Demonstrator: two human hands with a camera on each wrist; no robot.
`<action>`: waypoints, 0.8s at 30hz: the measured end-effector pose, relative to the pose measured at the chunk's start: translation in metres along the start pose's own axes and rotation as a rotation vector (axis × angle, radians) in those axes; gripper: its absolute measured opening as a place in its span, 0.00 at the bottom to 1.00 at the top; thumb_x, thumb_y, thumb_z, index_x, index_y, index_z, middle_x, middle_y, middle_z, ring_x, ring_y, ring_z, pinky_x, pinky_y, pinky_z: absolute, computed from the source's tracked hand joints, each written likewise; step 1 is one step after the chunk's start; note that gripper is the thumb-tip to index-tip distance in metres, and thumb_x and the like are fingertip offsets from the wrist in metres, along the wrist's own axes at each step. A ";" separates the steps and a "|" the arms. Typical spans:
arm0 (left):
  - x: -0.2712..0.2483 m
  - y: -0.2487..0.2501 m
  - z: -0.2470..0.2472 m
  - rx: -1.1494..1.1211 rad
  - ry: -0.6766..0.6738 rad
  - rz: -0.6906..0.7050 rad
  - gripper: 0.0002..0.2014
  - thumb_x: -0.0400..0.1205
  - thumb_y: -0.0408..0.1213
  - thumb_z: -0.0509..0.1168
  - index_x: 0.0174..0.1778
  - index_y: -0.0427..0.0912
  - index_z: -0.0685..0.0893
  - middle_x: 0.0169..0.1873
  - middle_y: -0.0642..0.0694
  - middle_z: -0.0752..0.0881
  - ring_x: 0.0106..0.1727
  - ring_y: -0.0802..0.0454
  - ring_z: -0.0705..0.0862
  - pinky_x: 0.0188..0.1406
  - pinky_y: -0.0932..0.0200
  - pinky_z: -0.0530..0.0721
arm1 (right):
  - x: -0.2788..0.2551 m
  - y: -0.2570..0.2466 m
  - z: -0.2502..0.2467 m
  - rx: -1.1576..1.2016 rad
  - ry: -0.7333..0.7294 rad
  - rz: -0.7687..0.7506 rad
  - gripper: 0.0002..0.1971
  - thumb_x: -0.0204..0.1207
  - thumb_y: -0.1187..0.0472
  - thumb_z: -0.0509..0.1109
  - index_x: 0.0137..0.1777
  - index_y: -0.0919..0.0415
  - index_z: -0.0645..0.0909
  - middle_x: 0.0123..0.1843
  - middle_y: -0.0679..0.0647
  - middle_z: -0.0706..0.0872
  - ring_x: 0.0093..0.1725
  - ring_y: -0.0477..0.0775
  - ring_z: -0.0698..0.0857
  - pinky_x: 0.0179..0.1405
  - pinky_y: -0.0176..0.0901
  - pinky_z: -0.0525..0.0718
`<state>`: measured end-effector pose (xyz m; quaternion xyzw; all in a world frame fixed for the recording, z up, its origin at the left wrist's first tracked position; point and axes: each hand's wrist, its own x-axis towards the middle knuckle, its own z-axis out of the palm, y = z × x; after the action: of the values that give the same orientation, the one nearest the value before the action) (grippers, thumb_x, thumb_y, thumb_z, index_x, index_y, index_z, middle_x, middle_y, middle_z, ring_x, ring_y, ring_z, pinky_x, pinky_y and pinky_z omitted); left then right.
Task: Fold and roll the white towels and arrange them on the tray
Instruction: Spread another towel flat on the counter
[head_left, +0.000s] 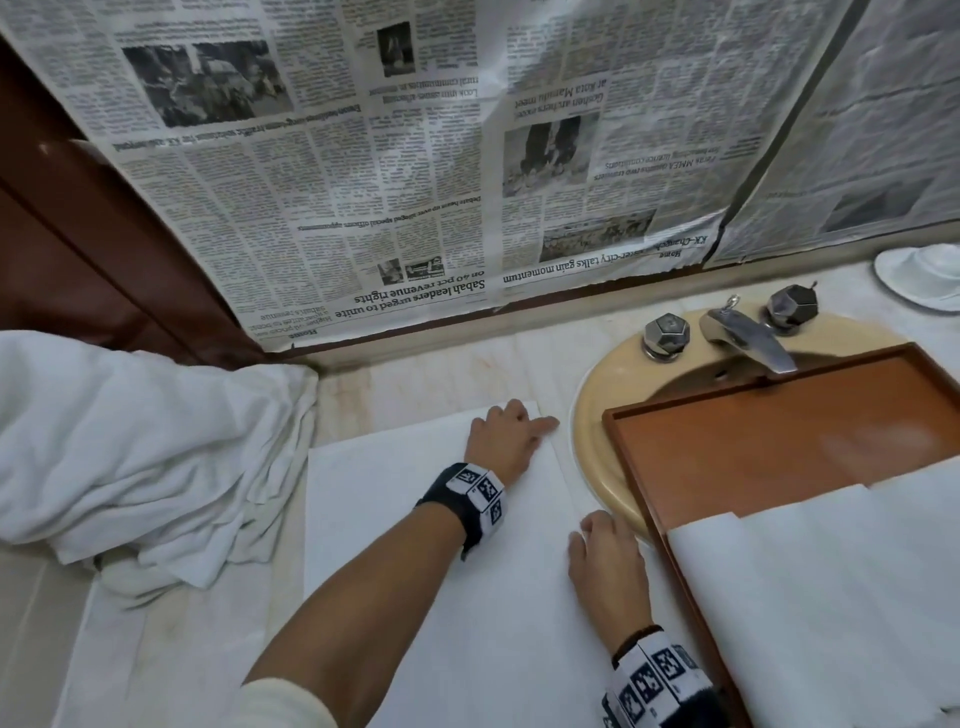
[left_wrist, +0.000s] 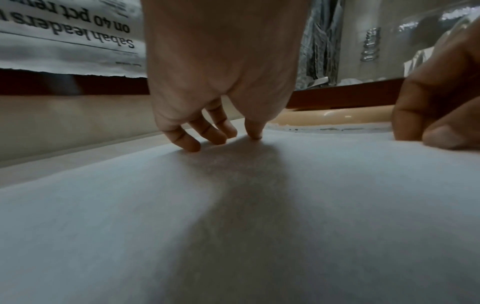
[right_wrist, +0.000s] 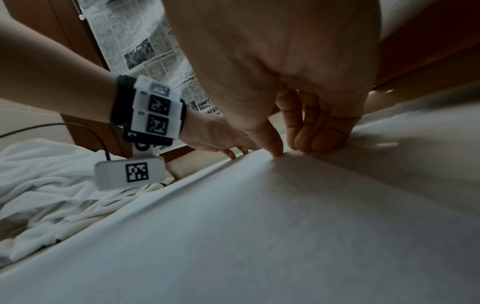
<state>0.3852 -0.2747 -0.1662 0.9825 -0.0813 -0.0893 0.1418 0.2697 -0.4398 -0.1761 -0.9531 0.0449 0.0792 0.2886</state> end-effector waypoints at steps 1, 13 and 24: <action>0.004 -0.001 0.001 -0.004 0.001 0.018 0.18 0.90 0.41 0.56 0.73 0.63 0.78 0.61 0.46 0.77 0.60 0.42 0.76 0.56 0.47 0.73 | 0.000 0.000 0.000 -0.002 -0.001 0.008 0.05 0.82 0.62 0.66 0.51 0.64 0.79 0.54 0.58 0.80 0.54 0.61 0.82 0.49 0.53 0.82; 0.011 -0.009 0.009 -0.198 0.019 0.022 0.09 0.89 0.39 0.59 0.61 0.50 0.83 0.54 0.47 0.78 0.56 0.42 0.78 0.54 0.43 0.78 | -0.002 -0.006 -0.011 0.091 -0.001 -0.007 0.07 0.79 0.59 0.71 0.49 0.61 0.77 0.53 0.50 0.75 0.48 0.54 0.80 0.42 0.46 0.76; -0.001 -0.017 0.016 -0.497 0.162 0.022 0.08 0.87 0.34 0.61 0.57 0.44 0.85 0.46 0.47 0.77 0.49 0.48 0.79 0.54 0.57 0.76 | -0.005 0.005 -0.022 0.211 -0.169 0.098 0.10 0.79 0.58 0.69 0.37 0.56 0.77 0.31 0.47 0.83 0.33 0.45 0.80 0.34 0.41 0.76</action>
<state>0.3834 -0.2623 -0.1858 0.9205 -0.0557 -0.0259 0.3860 0.2670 -0.4560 -0.1594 -0.9041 0.0749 0.1681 0.3857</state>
